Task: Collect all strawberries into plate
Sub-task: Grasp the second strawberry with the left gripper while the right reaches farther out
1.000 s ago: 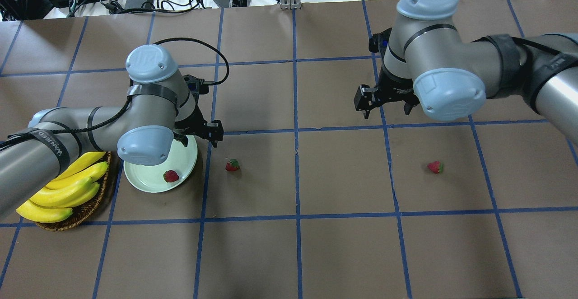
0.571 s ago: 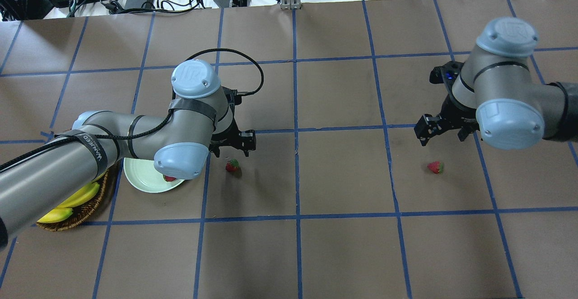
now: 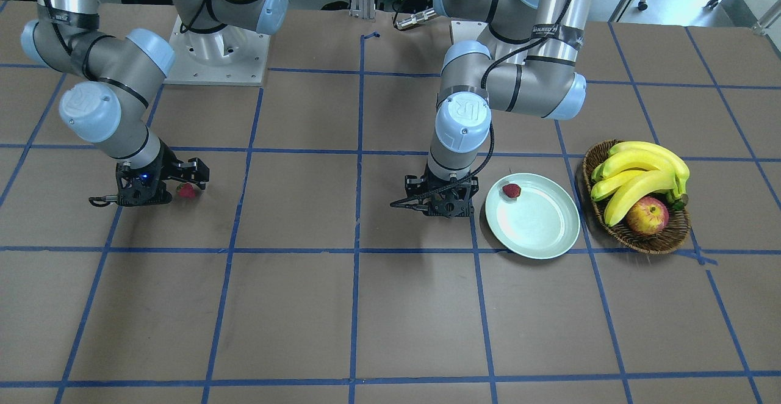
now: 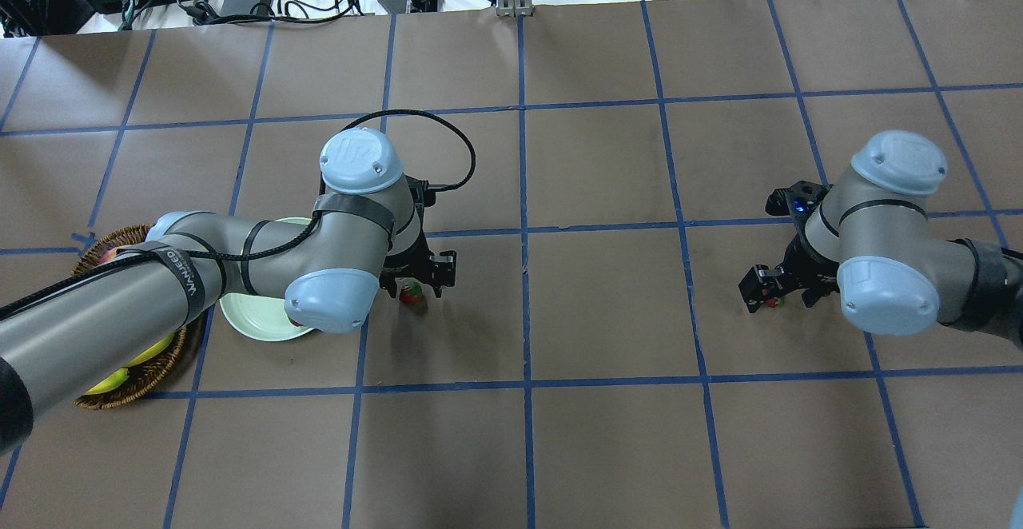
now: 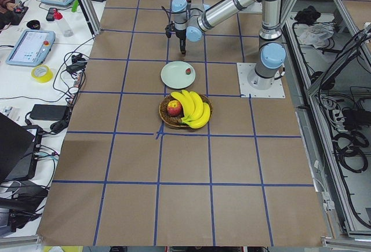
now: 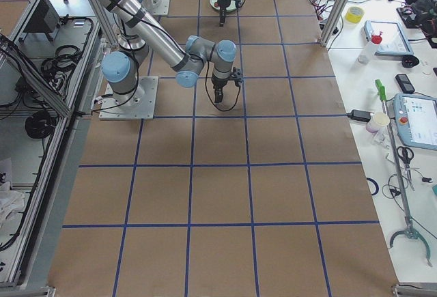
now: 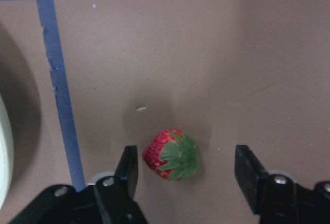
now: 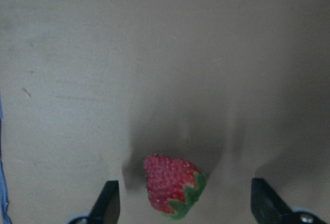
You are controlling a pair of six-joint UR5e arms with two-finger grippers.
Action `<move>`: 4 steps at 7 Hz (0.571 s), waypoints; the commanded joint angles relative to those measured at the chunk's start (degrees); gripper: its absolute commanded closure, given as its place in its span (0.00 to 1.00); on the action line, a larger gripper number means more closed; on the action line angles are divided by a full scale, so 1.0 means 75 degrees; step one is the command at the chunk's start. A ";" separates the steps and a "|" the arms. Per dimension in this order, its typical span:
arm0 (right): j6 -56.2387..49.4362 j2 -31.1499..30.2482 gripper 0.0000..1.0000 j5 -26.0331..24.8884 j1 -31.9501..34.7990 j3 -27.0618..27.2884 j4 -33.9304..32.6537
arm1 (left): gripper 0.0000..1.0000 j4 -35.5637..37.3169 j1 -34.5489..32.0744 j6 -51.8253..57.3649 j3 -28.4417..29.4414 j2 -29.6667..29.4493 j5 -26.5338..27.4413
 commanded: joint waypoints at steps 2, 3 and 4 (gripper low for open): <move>0.0027 0.0009 1.00 -0.0170 0.0006 -0.0038 0.0024 | 0.86 0.0044 0.0008 0.0047 0.0081 -0.0067 0.0034; 0.0063 -0.0014 1.00 -0.0229 0.0076 -0.0166 0.0268 | 0.99 0.0043 0.0043 0.0094 0.0104 -0.0044 0.0035; 0.0516 -0.0014 1.00 -0.0125 0.0251 -0.0283 0.0409 | 1.00 0.0055 0.0113 0.0129 0.0221 0.0038 0.0023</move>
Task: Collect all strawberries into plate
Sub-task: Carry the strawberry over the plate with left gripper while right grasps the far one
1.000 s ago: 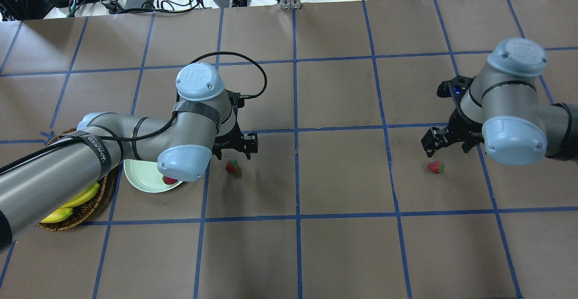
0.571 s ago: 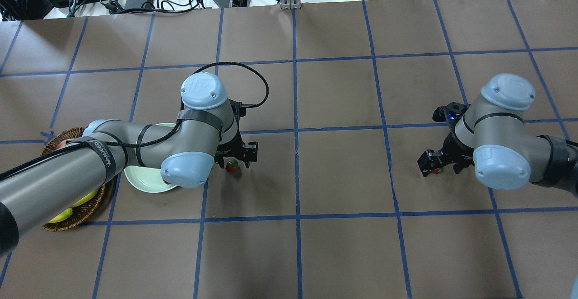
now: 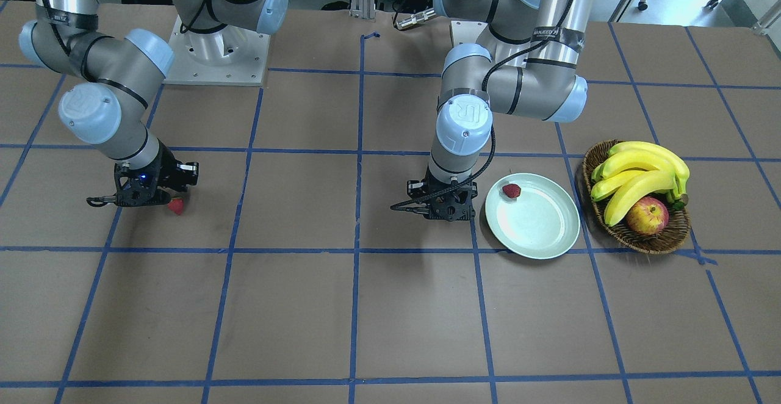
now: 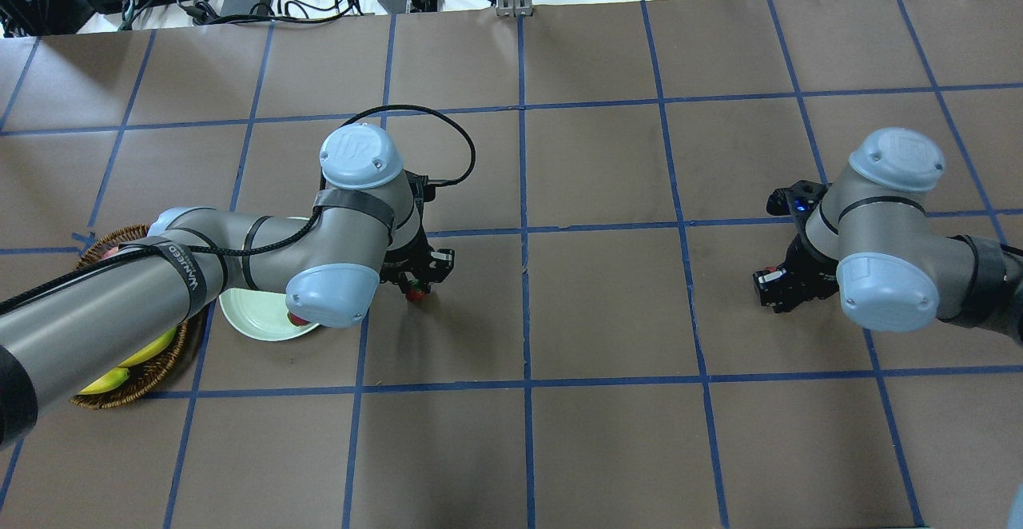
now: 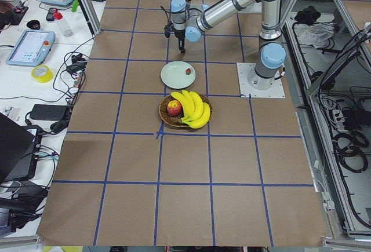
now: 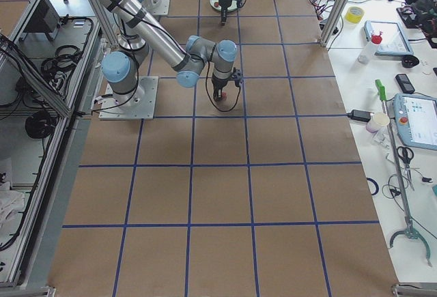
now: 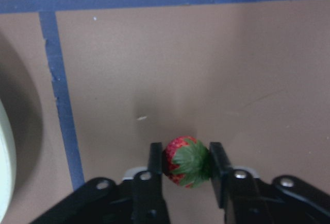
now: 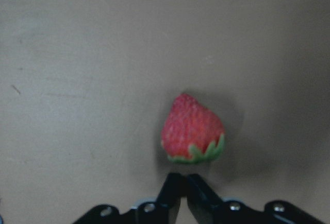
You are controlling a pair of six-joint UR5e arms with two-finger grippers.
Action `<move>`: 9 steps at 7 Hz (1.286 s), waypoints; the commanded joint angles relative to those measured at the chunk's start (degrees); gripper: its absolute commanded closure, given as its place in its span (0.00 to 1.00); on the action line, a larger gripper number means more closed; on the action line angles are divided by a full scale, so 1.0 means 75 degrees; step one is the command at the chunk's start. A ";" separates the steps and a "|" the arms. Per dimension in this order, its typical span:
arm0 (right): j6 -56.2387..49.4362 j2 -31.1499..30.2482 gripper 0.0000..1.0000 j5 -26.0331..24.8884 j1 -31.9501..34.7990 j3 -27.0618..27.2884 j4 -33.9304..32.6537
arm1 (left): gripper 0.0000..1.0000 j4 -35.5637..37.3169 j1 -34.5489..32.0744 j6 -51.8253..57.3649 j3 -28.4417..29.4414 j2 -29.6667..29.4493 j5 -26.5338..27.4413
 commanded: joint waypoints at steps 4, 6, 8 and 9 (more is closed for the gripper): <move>0.3267 0.0060 1.00 0.0202 0.2321 -0.2074 0.2037 | 1.00 -0.1057 0.2062 0.2530 0.0684 0.0500 0.0005; 0.4780 0.0456 1.00 0.1077 0.3354 -0.2851 0.2139 | 1.00 -0.1070 0.2605 0.3356 0.0589 0.0524 0.0029; 0.4906 0.0974 0.99 0.0978 0.3687 -0.3298 0.2160 | 1.00 -0.1059 0.2688 0.3406 0.0589 0.0501 0.0040; 0.3779 0.0905 0.81 0.0315 0.3536 -0.3090 0.2196 | 1.00 -0.1059 0.2781 0.3430 0.0589 0.0478 0.0041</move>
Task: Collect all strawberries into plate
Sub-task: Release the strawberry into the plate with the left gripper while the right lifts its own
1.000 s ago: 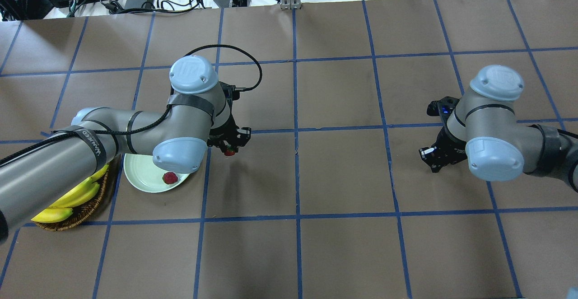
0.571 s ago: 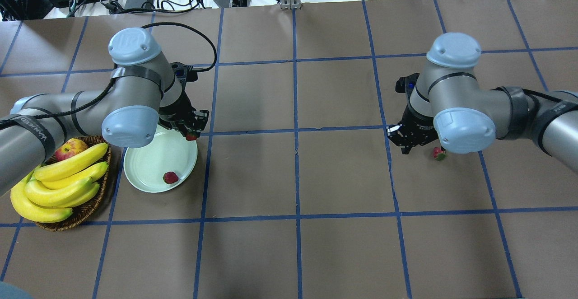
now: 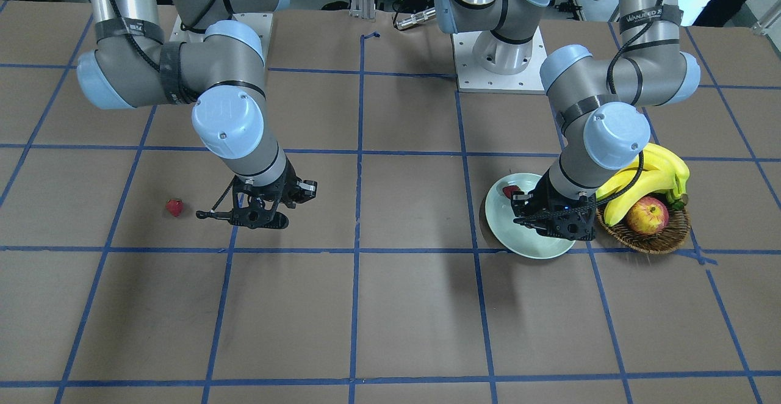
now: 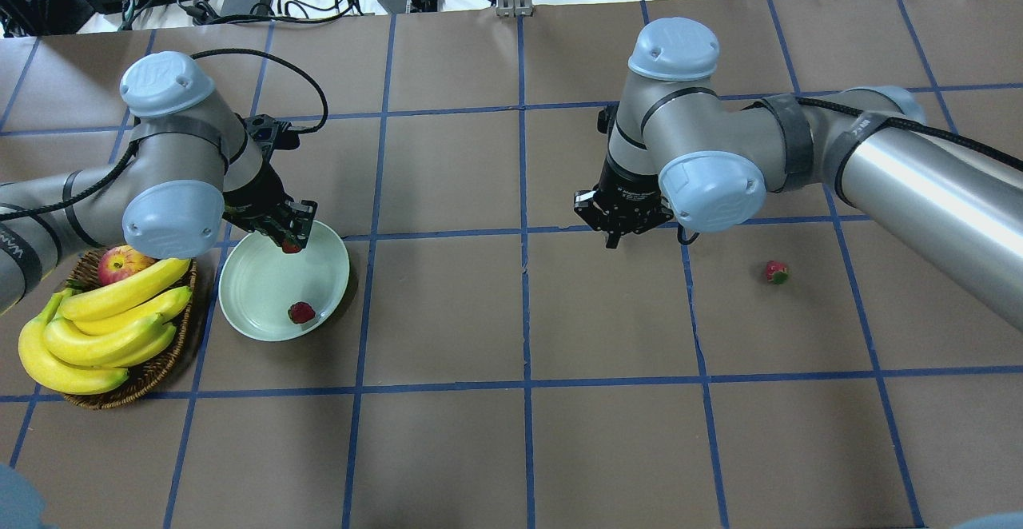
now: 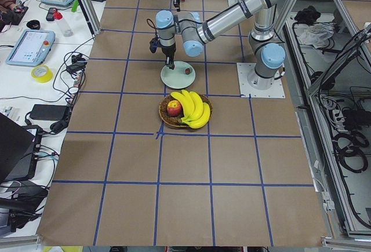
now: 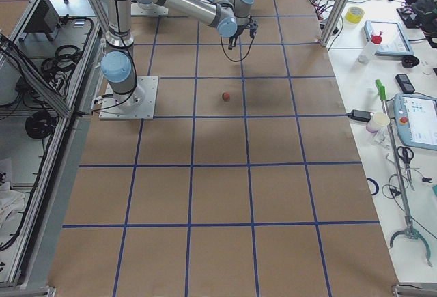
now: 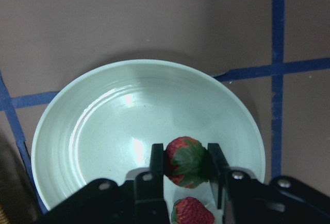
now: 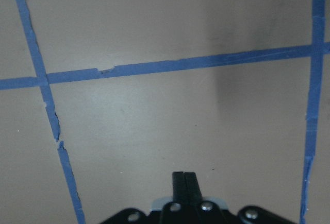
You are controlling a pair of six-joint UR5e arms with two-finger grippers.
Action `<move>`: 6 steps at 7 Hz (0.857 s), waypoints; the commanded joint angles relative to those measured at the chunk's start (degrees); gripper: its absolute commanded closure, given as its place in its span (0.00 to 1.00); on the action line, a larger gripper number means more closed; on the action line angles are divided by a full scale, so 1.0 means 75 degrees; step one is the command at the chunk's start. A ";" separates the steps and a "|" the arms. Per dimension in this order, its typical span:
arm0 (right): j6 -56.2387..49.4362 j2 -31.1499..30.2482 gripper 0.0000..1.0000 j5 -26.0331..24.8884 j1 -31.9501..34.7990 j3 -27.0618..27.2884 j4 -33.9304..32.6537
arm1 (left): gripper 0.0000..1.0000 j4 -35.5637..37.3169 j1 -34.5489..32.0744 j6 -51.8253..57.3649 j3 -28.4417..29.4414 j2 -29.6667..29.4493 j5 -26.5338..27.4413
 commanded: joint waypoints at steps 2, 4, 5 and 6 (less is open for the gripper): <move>-0.3243 -0.0641 0.46 -0.0955 -0.1870 0.1249 -0.0153 | 0.75 0.0000 0.0111 0.0001 -0.0003 -0.0065 0.0609; -0.5288 -0.0702 0.18 -0.0967 -0.3306 0.2342 -0.1523 | 0.15 -0.0011 0.0111 -0.0058 -0.0015 -0.0065 0.0626; -0.5436 -0.0702 0.13 -0.0932 -0.3612 0.2648 -0.1770 | 0.15 -0.0069 0.0111 -0.0058 -0.0015 -0.0065 0.0614; -0.5379 -0.0656 0.19 -0.0862 -0.3616 0.2686 -0.1865 | 0.15 -0.0070 0.0111 -0.0058 -0.0003 -0.0065 0.0614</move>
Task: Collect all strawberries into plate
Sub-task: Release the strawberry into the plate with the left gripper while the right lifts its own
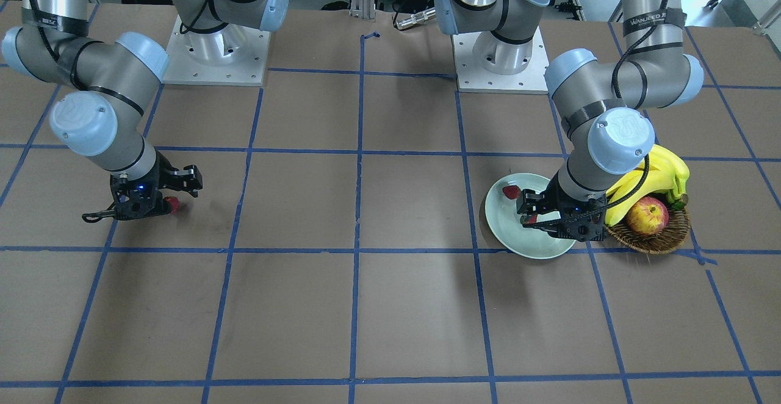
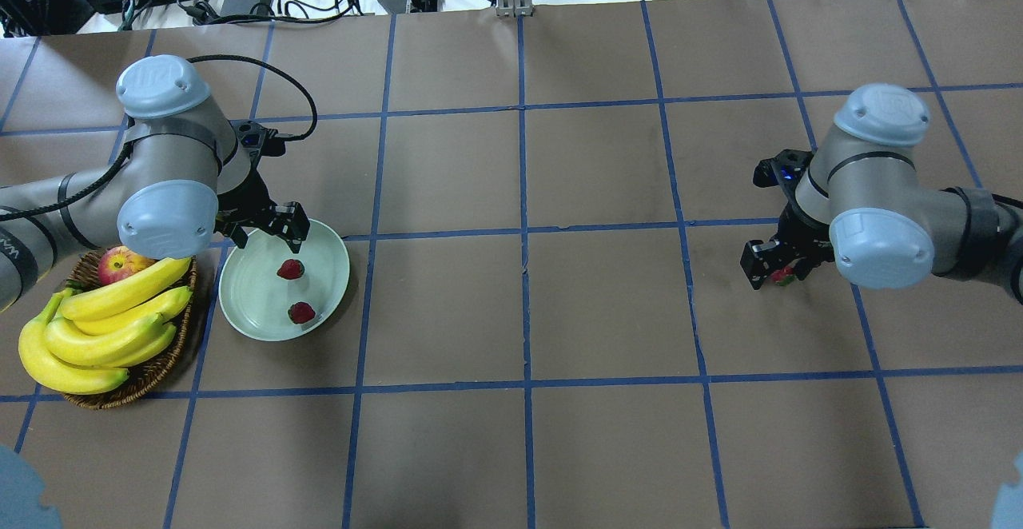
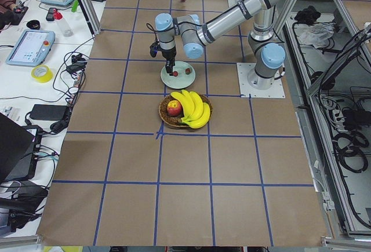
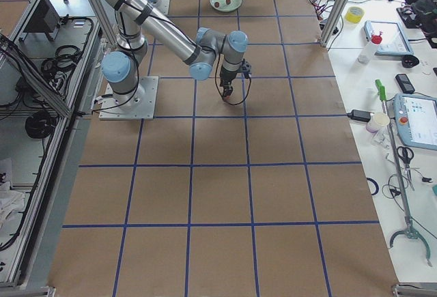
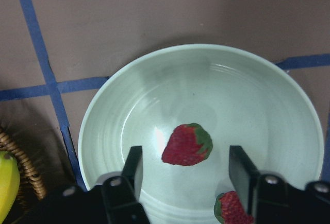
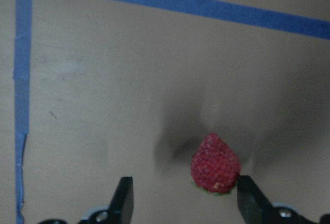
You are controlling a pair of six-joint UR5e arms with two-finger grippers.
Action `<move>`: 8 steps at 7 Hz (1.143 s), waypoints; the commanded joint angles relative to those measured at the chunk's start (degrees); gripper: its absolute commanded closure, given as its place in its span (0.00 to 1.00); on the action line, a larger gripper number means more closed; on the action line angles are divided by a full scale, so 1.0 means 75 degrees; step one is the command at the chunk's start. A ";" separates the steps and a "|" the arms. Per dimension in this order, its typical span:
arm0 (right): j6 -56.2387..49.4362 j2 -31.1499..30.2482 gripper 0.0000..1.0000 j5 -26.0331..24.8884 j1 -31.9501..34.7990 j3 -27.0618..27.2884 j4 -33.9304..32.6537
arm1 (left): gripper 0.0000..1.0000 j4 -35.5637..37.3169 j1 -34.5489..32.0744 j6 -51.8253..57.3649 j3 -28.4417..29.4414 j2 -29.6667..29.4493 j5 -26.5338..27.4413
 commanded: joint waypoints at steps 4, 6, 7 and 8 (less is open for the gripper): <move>-0.0097 0.0202 0.98 -0.0007 -0.0199 -0.0003 -0.0251 | 0.15 -0.0020 -0.0011 -0.0019 0.0010 -0.0001 -0.0011; 0.0323 0.0202 1.00 0.0063 -0.0199 -0.0143 -0.0240 | 0.15 -0.0020 -0.0011 -0.0007 0.0010 -0.0001 -0.0011; 0.0325 0.0202 1.00 0.0063 -0.0199 -0.0167 -0.0228 | 0.15 -0.0020 -0.0011 -0.0019 0.0021 -0.0001 -0.0011; 0.0360 0.0202 0.96 0.0075 -0.0199 -0.0155 -0.0228 | 0.15 -0.0020 -0.0011 -0.0007 0.0021 -0.0001 -0.0011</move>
